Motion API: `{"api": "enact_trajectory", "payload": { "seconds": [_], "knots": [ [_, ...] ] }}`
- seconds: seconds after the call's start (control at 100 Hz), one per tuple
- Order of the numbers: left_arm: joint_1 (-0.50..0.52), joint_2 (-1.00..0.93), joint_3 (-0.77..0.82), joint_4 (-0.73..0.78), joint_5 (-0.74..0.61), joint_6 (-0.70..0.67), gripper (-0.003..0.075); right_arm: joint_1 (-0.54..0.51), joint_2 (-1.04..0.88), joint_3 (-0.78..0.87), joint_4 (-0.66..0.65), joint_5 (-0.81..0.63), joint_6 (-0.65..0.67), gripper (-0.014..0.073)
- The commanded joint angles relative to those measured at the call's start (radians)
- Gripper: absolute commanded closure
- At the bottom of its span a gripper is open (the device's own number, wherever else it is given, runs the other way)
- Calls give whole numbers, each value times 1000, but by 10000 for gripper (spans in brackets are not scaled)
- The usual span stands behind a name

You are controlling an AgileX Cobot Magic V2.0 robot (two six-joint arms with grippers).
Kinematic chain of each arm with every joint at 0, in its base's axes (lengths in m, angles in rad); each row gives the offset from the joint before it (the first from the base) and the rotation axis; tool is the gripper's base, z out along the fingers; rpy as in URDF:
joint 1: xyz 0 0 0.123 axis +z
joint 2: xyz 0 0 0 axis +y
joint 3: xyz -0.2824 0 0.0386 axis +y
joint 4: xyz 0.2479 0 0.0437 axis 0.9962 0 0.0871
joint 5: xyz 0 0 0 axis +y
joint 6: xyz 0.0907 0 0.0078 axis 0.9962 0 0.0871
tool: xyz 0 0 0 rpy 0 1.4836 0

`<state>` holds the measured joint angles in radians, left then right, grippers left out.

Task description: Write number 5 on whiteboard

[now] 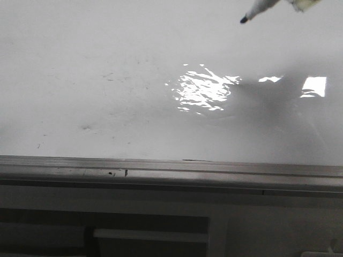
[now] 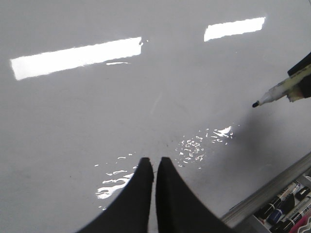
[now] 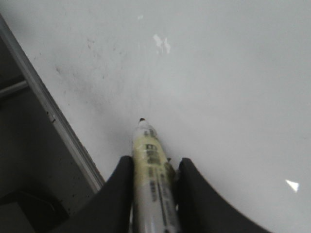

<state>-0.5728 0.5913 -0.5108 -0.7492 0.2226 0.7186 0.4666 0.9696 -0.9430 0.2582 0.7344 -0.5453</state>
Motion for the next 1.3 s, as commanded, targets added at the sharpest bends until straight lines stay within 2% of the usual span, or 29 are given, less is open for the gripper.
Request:
{"api": "enact_trajectory", "payload": {
  "seconds": [0.0,0.15,0.27,0.48,0.86,1.04,1.17,1.29],
  "knots": [
    [1,-2,-27,-24,-62,-8,741,2,30,-35,-13,-34,1,633],
    [1,-2,-27,-24,-62,-8,741,2,71,-35,-46,-83,48,633],
    [1,-2,-27,-24,-62,-8,741,2,71,-35,-135,-138,115,633],
    [1,-2,-27,-24,-62,-8,741,2,84,-35,-297,-92,260,633],
    [1,-2,-27,-24,-62,-8,741,5,101,-35,-310,-23,278,633],
    [1,-2,-27,-24,-62,-8,741,66,101,-3,-310,-9,313,633],
    [1,-2,-27,-24,-62,-8,741,113,110,28,-340,-10,394,633],
    [1,-2,-27,-24,-62,-8,741,115,114,25,-482,0,524,633]
  ]
}}
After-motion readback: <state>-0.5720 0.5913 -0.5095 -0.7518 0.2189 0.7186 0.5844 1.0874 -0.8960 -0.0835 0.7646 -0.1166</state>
